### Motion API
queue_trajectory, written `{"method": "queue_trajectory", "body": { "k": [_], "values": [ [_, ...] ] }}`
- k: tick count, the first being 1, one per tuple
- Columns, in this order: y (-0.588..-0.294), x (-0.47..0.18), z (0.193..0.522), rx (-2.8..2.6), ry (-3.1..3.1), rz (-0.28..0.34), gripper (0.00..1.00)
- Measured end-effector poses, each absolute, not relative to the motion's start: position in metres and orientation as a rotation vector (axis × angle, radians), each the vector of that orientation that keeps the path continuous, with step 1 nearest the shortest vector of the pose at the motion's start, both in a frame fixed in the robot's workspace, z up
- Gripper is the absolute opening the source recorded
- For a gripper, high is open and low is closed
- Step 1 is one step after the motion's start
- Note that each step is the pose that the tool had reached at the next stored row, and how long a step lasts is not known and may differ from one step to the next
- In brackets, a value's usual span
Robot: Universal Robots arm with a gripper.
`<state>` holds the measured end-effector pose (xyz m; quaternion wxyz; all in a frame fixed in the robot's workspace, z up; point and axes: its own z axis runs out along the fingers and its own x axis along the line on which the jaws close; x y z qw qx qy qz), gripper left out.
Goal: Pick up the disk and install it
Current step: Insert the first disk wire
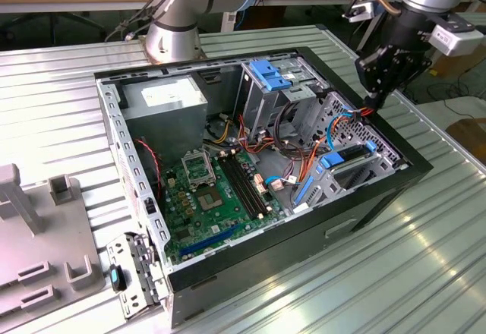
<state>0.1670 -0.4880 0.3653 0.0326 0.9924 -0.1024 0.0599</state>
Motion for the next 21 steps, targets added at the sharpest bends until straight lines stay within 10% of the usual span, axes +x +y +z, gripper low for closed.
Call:
{"method": "queue_trajectory", "body": {
  "k": [21],
  "values": [
    [-0.488, 0.167, 0.376, 3.013, -0.517, 0.178, 0.16]
  ]
}}
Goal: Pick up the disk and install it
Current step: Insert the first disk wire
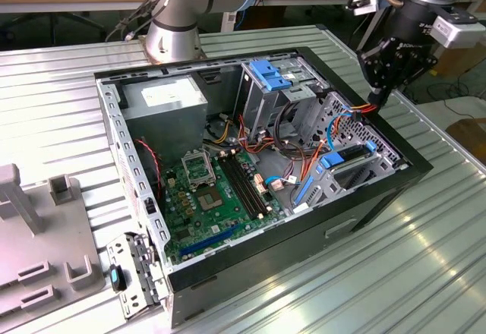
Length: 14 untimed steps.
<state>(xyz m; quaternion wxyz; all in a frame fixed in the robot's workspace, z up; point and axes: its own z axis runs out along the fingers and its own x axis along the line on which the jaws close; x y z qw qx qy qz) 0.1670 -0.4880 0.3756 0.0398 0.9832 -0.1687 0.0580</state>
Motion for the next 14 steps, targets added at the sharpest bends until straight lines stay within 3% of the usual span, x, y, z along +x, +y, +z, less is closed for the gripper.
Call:
{"method": "queue_trajectory", "body": {
  "k": [14],
  "values": [
    [-0.4881, 0.1670, 0.3756, 2.947, -0.775, 0.166, 0.16]
  ]
}}
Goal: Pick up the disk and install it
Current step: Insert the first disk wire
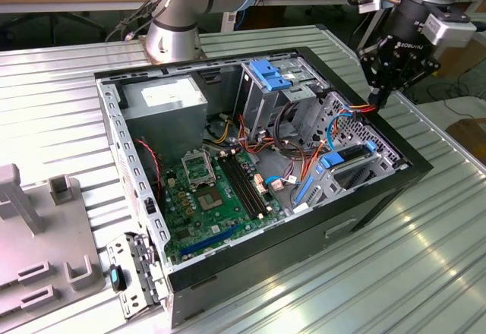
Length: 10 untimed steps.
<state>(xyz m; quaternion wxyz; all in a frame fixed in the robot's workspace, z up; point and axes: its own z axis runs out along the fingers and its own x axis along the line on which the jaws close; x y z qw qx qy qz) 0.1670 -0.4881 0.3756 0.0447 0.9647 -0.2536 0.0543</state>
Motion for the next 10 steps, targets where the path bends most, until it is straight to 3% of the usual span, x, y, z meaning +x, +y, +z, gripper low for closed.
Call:
{"method": "queue_trajectory", "body": {
  "k": [10],
  "values": [
    [-0.4881, 0.1670, 0.3756, 2.923, -0.852, 0.162, 0.16]
  ]
}}
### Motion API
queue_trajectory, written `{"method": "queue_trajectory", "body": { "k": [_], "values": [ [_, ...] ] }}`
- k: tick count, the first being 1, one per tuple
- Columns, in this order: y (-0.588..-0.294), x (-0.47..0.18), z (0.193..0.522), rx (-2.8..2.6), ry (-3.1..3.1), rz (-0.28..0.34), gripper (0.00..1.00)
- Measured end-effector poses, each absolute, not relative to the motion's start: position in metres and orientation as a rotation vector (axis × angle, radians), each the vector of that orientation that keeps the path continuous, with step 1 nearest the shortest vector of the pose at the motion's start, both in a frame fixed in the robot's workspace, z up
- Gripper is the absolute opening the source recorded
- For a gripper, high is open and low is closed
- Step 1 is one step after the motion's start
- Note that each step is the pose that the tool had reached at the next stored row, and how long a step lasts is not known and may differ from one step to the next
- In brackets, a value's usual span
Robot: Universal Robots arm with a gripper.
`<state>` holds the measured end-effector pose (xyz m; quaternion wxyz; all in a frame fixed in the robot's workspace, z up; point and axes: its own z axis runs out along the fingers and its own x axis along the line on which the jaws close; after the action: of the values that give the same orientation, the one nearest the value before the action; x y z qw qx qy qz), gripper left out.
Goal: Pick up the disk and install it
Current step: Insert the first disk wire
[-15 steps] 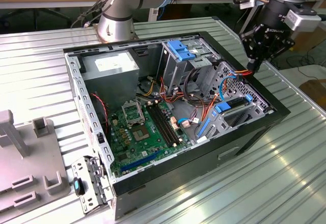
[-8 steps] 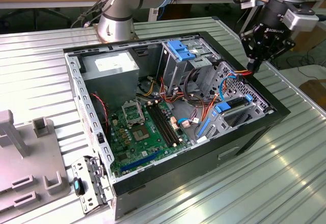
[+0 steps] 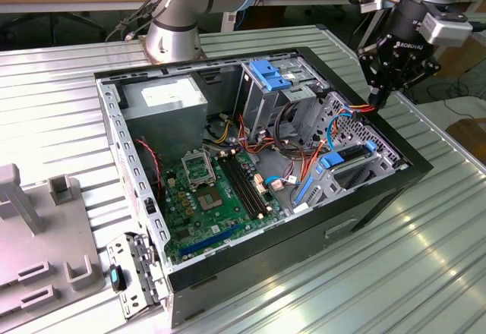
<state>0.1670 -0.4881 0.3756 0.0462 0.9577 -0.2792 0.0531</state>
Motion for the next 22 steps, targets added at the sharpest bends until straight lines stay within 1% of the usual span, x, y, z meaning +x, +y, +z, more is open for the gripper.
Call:
{"method": "queue_trajectory", "body": {
  "k": [12, 14, 22],
  "values": [
    [-0.488, 0.167, 0.376, 2.861, -1.024, 0.153, 0.16],
    [-0.491, 0.150, 0.375, 2.843, -1.070, 0.151, 0.16],
    [-0.494, 0.147, 0.374, 2.833, -1.093, 0.150, 0.16]
  ]
}}
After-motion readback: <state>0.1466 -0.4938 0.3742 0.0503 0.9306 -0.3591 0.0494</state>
